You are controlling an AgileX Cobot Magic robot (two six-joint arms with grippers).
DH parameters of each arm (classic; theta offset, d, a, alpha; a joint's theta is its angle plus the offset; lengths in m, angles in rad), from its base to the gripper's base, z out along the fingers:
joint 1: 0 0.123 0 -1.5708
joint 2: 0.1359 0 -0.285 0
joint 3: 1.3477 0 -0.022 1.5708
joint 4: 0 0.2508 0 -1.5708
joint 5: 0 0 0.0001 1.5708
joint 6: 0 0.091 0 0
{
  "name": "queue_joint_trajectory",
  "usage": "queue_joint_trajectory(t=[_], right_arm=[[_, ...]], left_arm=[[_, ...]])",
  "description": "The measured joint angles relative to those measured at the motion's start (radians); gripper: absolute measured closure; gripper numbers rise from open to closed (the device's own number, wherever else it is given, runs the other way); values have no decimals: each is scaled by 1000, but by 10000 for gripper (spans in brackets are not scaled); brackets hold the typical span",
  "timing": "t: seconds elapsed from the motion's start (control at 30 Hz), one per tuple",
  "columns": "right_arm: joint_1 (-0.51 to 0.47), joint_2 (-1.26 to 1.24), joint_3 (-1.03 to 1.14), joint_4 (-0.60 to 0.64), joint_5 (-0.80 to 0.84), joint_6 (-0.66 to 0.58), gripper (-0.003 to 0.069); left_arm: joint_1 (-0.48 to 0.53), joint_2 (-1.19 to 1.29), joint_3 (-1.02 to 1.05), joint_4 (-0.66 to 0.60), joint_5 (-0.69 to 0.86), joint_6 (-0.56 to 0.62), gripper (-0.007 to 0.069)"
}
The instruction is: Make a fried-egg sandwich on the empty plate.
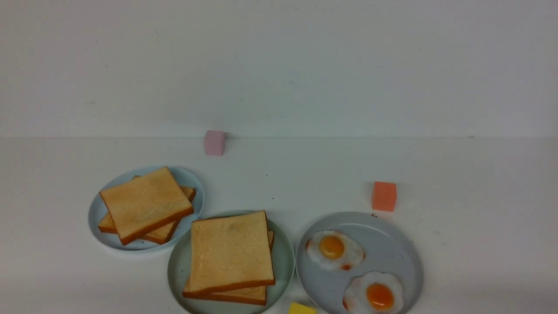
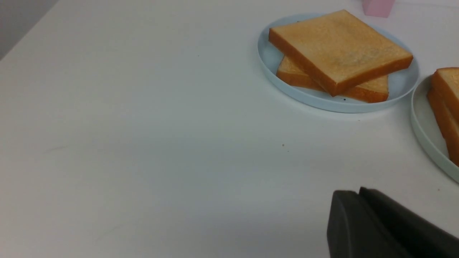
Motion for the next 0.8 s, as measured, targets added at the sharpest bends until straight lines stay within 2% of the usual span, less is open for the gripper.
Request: queue_joint_trajectory(t=[0.8], right_arm=[[0,0,1,0,-1,1,523]], left_arm=[[0,0,0,0,0,0,568]])
